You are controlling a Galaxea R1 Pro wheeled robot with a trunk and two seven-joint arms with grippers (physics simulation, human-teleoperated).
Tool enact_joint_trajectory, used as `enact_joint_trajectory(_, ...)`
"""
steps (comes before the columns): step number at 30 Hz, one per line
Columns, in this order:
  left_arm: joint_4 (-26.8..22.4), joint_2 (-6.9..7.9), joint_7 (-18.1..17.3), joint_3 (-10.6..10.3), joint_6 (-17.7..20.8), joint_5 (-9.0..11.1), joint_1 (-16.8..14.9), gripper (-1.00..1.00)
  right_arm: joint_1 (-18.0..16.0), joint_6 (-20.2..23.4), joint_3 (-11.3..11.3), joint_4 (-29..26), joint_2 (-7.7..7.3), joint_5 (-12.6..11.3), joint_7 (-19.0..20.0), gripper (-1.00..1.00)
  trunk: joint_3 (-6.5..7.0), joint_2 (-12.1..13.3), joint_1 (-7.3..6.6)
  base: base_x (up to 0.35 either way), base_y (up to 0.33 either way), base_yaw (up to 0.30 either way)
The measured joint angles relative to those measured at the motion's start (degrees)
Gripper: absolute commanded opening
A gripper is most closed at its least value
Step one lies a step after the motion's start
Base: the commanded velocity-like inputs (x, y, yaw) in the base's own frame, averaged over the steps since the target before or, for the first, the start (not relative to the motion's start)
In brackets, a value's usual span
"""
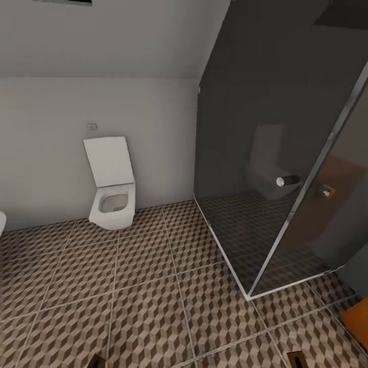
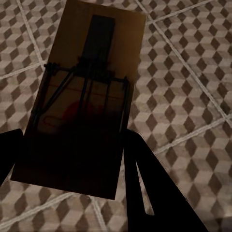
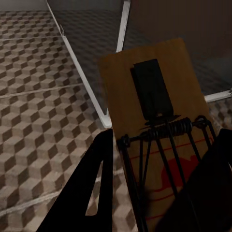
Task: Take the four mousetraps from the cabinet in the bathroom and place them on the bathroom floor. Make sure all four end up on the same floor surface, and ensure that at least two of them are either under or directly next to the same bathroom sink.
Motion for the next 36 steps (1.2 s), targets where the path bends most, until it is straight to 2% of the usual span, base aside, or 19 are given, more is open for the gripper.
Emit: enact_joint_trajectory(36, 0.0, -0.02, 0.0, 0.0, 0.0, 0.0, 0.0, -1.00, 0.0, 0.0, 0.0, 0.0, -0.02, 0.0, 0.0, -1.00, 0.00, 0.0, 0.00, 0.000, 0.000, 0.287)
